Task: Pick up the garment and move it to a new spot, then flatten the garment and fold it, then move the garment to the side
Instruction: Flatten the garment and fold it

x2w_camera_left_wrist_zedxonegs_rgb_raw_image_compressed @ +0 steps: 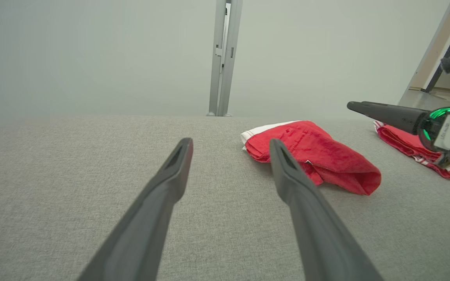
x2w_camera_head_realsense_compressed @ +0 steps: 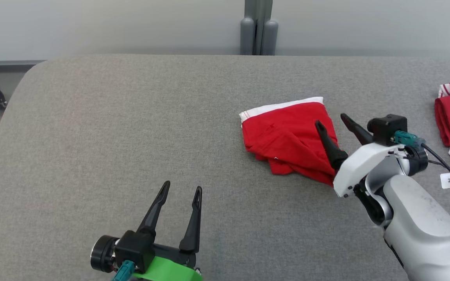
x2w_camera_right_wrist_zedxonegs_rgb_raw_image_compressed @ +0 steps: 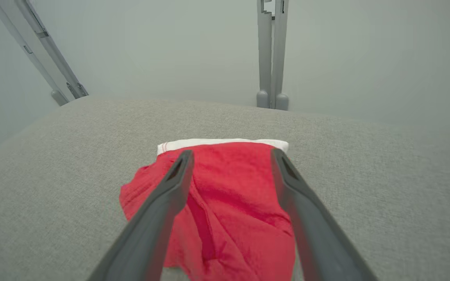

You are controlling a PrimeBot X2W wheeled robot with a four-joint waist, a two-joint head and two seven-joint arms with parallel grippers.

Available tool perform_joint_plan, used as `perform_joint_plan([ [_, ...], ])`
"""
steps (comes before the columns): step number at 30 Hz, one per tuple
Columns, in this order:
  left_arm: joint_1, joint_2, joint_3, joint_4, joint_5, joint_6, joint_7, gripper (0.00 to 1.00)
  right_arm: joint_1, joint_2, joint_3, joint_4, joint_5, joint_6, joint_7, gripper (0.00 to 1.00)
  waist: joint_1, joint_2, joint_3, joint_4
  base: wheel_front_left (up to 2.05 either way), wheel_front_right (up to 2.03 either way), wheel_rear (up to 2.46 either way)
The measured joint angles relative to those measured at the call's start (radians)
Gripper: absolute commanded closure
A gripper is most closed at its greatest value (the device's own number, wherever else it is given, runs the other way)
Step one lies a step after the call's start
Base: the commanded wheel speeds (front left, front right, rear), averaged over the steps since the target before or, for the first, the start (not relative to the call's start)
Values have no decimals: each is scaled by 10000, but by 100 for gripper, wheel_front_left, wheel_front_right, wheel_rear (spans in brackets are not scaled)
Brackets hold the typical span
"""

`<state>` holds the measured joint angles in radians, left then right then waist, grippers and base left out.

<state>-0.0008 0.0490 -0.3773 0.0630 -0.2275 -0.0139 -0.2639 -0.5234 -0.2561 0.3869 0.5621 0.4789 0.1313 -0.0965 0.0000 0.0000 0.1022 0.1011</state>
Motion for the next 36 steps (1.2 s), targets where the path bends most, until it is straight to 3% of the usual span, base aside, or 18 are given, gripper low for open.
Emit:
perform_joint_plan([
  [2,49,0,4,-12,21,-17,0,0,244,-81,-2,13,489,0,253,0,0,0,-150,-126,0,0,0],
  [3,58,0,-2,-17,40,-31,0,0,303,-94,27,-19,970,0,439,91,0,0,-217,-176,0,0,0],
  [4,59,0,-13,-21,44,-38,0,0,315,-140,123,-65,1337,0,625,100,0,0,-260,-207,0,0,0],
  [9,54,0,-236,-38,67,-115,0,0,263,-955,447,-242,3760,-2,2107,100,0,0,-327,-42,0,0,0],
  [13,25,0,-380,-36,6,-127,0,0,44,-1471,723,-73,4679,-2,2895,100,0,0,-188,255,0,0,0],
  [19,-119,0,-489,-33,-90,-125,0,0,-141,-1701,1114,-4,6364,-2,4138,100,0,0,205,664,0,0,0],
  [25,-252,0,-489,-15,-121,-121,0,0,-234,-1741,1381,138,7194,-4,4374,100,0,0,536,865,0,0,0],
  [30,-277,0,-454,19,-125,-77,0,0,-24,-1856,1718,-742,8293,-4,5246,100,0,0,572,779,0,0,0],
  [36,-278,0,-370,-15,-117,-35,0,0,630,-2798,1778,-2424,9139,-6,5923,100,1,0,442,546,0,0,0],
])
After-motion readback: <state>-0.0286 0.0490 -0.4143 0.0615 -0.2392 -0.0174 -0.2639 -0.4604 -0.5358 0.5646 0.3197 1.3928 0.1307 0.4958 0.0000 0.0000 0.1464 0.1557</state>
